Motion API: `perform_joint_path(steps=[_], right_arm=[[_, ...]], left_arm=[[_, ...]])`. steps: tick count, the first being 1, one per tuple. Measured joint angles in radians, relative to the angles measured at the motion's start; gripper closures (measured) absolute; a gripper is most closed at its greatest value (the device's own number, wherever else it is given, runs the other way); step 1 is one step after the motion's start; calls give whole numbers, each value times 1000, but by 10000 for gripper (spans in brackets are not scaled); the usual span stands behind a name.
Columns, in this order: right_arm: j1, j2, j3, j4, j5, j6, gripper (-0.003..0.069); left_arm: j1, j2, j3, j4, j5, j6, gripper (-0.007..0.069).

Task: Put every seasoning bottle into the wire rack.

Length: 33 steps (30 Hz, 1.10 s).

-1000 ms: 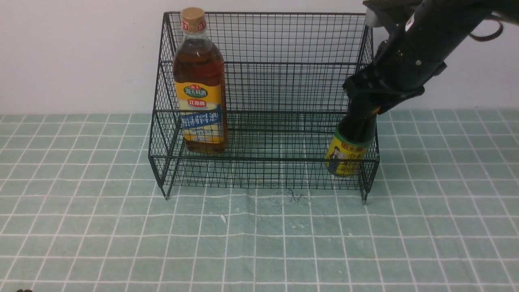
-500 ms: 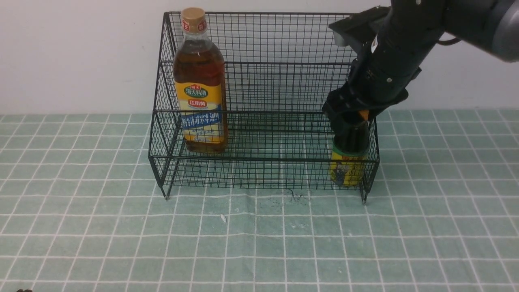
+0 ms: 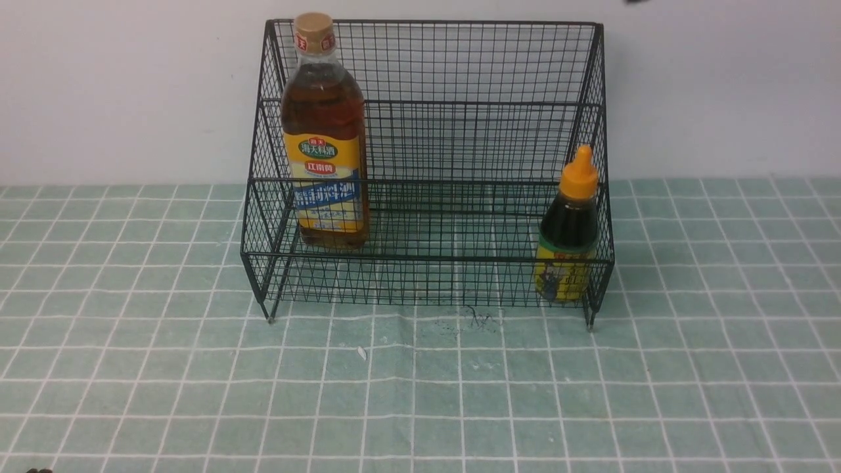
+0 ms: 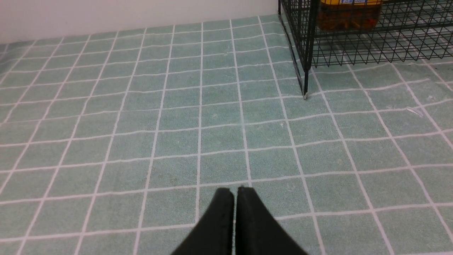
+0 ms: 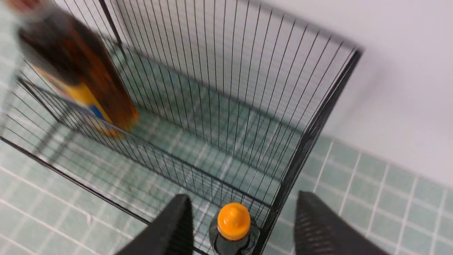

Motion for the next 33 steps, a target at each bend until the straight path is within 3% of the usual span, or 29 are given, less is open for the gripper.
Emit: perform_joint_path(steps=[4,11,16,27,33], right_arm=[[0,-214,63,-2,5,10,505],[0,-564,377,-2,12,70,645],[0,-803,692,-2,-88,84,660],[0,-1179,1220,75,-640,107,662],[0,-1203,1351,72,-684,103,662]], left_arm=[[0,0,0,0,0,0,631],[0,0,0,0,0,0,631],[0,0,0,0,0,0,631],[0,0,0,0,0,0,631],[0,0,0,0,0,0,631]])
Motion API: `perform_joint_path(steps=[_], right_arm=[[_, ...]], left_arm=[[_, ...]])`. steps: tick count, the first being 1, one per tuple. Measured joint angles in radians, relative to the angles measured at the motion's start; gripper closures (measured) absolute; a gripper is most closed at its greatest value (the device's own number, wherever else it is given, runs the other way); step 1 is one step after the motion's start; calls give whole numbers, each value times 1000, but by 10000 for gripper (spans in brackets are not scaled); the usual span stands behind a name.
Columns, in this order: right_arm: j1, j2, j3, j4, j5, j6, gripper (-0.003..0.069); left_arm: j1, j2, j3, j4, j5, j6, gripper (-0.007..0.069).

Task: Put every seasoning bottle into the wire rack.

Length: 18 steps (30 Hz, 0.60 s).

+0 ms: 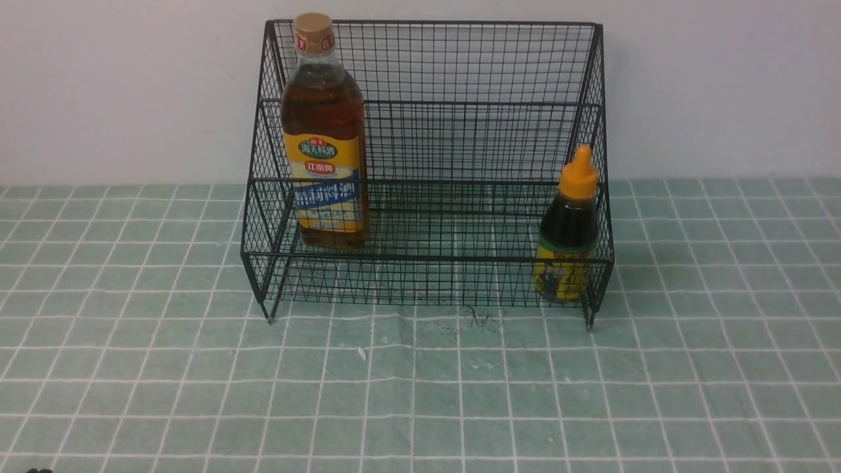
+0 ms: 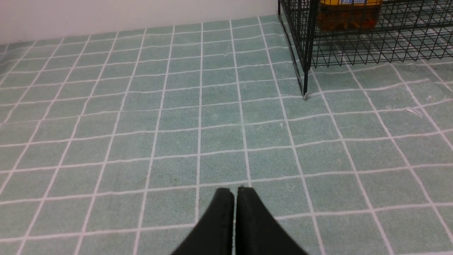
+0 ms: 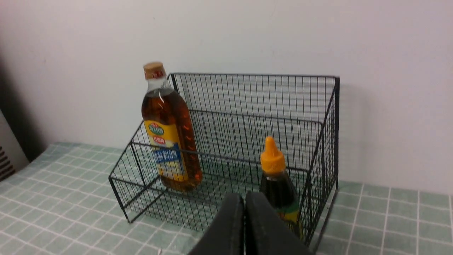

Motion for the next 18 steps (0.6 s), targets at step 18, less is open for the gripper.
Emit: perform_joint_path(steps=[18], right_arm=[[-260,-213,373,-168,-125,-18,663]], left_arm=[[0,0,0,0,0,0,631]])
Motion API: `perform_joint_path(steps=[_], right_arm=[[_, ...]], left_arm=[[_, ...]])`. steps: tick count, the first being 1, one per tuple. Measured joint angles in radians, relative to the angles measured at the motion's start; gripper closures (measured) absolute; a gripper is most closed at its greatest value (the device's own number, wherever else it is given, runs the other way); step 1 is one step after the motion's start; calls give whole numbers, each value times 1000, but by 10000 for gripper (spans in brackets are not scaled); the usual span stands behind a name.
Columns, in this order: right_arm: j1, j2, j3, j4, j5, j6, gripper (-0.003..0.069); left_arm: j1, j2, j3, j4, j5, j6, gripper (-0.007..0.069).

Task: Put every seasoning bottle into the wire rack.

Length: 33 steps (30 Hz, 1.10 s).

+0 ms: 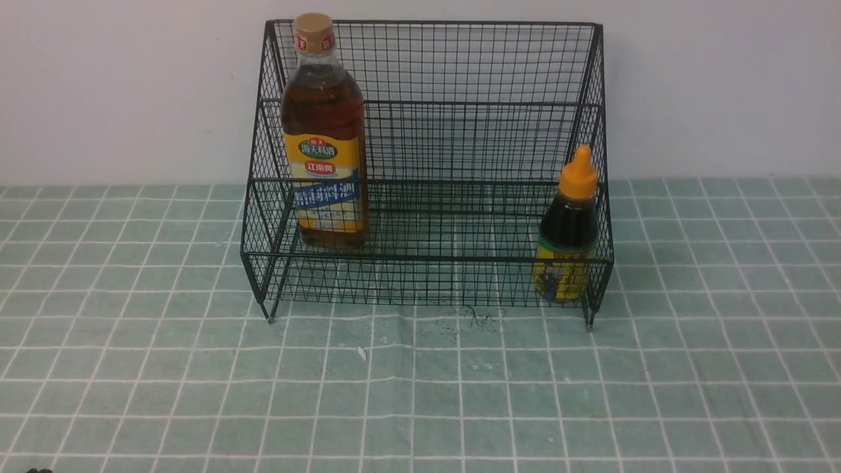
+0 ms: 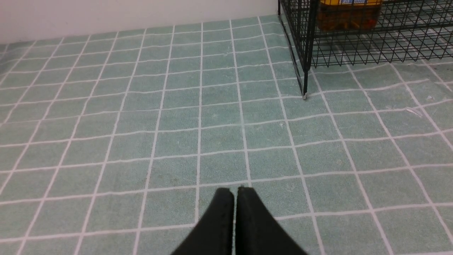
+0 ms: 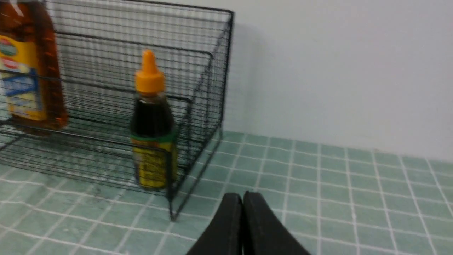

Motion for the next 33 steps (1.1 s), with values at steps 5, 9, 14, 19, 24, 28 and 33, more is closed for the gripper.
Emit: perform_joint_path(steps=[5,9,14,19,24,28,33], right_arm=[[-104,-86,183,39,-23,0,663],[-120,-92,229,73,-43,0,663],[-120,-93,231,84,-55,0,663],[-120,-93,231,84,-57,0,663],[-120,-93,231,85,-57,0,663],[-120,-93,231,86,-58,-4,663],[-120,-93,231,86,-58,-4,663]], left_arm=[[0,0,0,0,0,0,631],[0,0,0,0,-1,0,631],[0,0,0,0,-1,0,631],[0,0,0,0,-1,0,631],[0,0,0,0,-1,0,631],[0,0,0,0,-1,0,631],[0,0,0,0,-1,0,631]])
